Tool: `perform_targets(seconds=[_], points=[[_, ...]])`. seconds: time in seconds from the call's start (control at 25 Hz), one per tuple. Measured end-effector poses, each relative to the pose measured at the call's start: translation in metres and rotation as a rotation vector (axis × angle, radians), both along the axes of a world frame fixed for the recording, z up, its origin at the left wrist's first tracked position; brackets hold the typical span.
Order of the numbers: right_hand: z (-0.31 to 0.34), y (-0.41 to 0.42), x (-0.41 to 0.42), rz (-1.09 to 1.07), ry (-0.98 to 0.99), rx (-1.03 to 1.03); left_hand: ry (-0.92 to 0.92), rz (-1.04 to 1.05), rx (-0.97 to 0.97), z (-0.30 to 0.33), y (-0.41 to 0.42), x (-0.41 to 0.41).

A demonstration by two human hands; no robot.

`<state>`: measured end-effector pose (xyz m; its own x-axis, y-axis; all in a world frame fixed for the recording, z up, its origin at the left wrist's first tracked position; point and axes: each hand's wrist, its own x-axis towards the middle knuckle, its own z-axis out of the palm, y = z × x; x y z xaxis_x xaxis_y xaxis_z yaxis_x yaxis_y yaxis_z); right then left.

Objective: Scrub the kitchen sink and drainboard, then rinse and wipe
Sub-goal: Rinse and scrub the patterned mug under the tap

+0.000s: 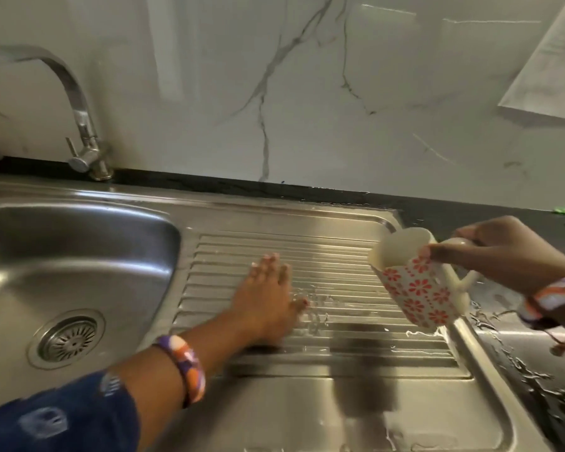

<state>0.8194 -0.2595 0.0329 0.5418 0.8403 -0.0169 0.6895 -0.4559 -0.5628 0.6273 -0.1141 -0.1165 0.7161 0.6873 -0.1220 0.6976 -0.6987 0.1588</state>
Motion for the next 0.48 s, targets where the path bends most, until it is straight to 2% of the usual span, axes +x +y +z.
perform_targets(seconds=[0.08,0.16,0.32,0.48], points=[[-0.003,-0.006,0.03,-0.079,-0.124,-0.111,-0.019,-0.246,-0.035,-0.007,-0.03,0.055],[-0.005,-0.002,0.051,-0.127,-0.362,-0.264,-0.031,-0.377,-0.079,-0.011,-0.049,0.106],[-0.018,0.031,0.067,-0.117,-0.826,-0.408,-0.113,-0.359,-0.081,-0.02,-0.037,0.171],[-0.037,0.083,0.047,0.048,-1.008,-0.35,-0.133,-0.309,0.008,-0.03,0.003,0.176]])
